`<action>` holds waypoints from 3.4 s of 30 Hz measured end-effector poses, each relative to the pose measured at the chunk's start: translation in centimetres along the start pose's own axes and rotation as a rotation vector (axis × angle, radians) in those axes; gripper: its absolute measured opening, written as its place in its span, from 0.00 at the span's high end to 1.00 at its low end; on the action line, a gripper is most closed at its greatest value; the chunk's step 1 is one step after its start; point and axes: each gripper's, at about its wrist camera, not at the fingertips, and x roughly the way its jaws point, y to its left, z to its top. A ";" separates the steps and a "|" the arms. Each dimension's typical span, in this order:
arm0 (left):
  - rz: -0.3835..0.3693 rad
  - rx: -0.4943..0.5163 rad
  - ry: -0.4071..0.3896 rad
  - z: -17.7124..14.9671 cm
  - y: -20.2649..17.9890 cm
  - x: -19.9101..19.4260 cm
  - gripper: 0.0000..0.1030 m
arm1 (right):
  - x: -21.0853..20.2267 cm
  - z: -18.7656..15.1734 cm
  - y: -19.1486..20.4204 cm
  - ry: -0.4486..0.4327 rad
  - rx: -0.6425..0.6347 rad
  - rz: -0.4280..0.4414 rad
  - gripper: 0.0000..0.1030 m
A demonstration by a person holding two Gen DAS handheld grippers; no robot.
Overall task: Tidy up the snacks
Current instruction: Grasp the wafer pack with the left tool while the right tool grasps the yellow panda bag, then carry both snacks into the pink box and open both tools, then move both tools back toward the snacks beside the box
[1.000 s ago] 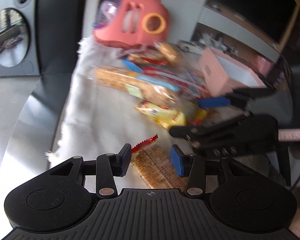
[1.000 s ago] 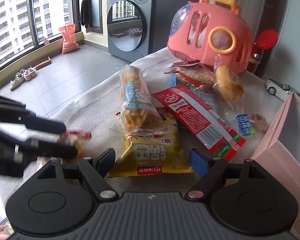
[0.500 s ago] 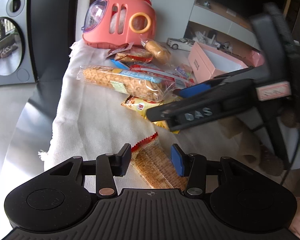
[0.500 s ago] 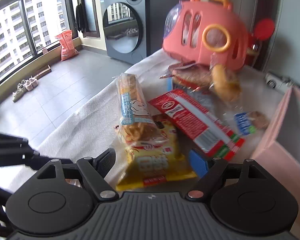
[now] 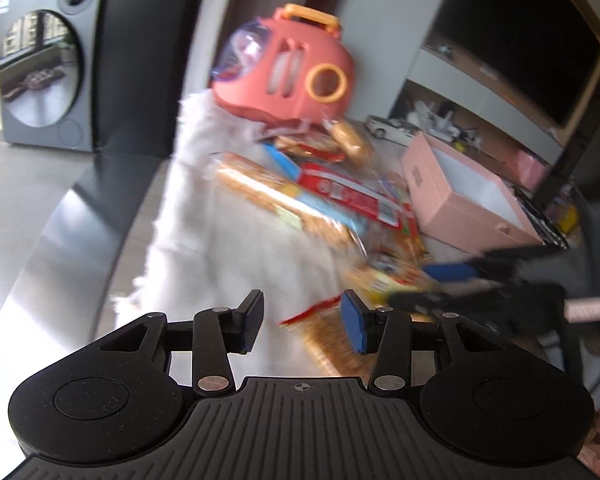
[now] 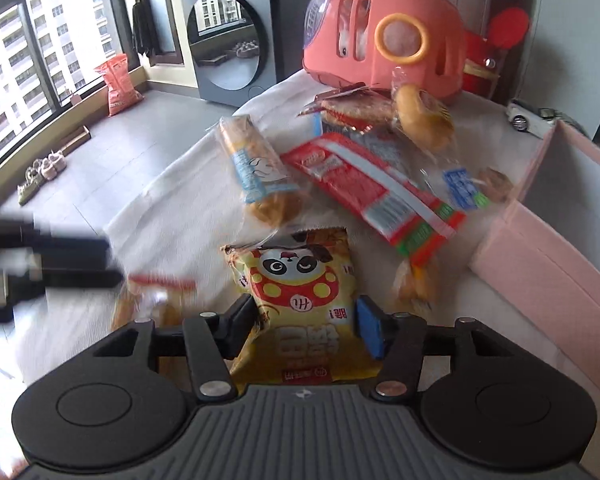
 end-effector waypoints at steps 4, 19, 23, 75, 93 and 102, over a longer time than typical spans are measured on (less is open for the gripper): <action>-0.027 -0.029 0.077 -1.0 -0.2 -0.3 0.54 | -2.6 -2.8 0.0 -0.036 -0.041 -0.043 0.46; 0.067 0.196 0.091 -1.7 -7.5 6.0 0.58 | -6.6 -5.6 -1.6 -0.222 -0.089 -0.134 0.26; 0.031 0.209 0.100 -2.4 -7.7 5.0 0.59 | -4.8 -3.9 -3.0 -0.166 0.014 0.028 0.26; -0.230 -0.034 -0.159 9.8 -10.9 14.0 0.62 | -8.1 -2.9 -17.9 -0.329 0.125 -0.459 0.28; -0.109 0.100 0.032 12.5 -11.6 22.0 0.62 | -7.5 -6.2 -19.8 -0.412 0.284 -0.454 0.27; -0.095 0.169 0.105 12.6 -11.9 24.4 0.62 | -5.2 -7.1 -18.2 -0.279 0.164 -0.480 0.29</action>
